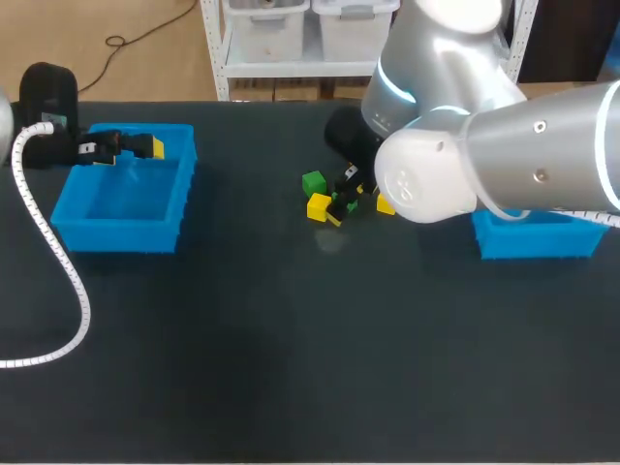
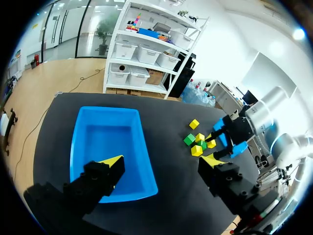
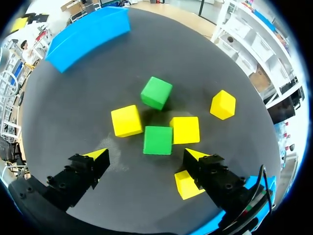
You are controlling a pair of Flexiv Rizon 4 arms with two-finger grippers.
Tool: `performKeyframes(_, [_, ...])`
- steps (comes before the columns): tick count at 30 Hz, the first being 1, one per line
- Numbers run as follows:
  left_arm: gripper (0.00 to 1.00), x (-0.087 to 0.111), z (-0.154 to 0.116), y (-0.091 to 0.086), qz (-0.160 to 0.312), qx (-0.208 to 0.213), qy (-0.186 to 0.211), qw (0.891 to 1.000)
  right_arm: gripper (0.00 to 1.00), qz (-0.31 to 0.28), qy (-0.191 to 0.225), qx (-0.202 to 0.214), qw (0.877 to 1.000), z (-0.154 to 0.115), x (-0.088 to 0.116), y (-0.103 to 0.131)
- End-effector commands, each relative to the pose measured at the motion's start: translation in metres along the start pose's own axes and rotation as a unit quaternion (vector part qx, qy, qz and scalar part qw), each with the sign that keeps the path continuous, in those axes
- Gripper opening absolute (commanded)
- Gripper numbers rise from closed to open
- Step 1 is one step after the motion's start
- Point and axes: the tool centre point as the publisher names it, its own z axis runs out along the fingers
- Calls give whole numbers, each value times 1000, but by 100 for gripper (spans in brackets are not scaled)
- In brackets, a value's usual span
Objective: Put the green cubes in the right bin and the yellow cubes in the left bin.
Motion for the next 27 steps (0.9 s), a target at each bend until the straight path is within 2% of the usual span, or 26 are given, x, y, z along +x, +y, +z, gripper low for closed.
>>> performKeyframes(1, [100,0,0,0,0,0,0,1000,100,6,0,5,1000,5,-1,-4])
performKeyframes(11, [100,0,0,0,0,0,0,1000,100,16,0,7,1000,10,-4,-6])
performKeyframes(12, [100,0,0,0,0,0,0,1000,89,16,-1,7,1000,10,-4,-5])
performKeyframes(14, [100,0,0,0,0,0,0,1000,37,19,-2,9,1000,10,-5,-5])
performKeyframes(15, [100,0,0,0,0,0,0,1000,27,21,-1,10,1000,10,-5,-5])
performKeyframes(16, [100,0,0,0,0,0,0,1000,1,23,-1,10,1000,11,-5,-6])
performKeyframes(27, [100,0,0,0,0,0,0,1000,0,30,4,17,999,13,-2,-9])
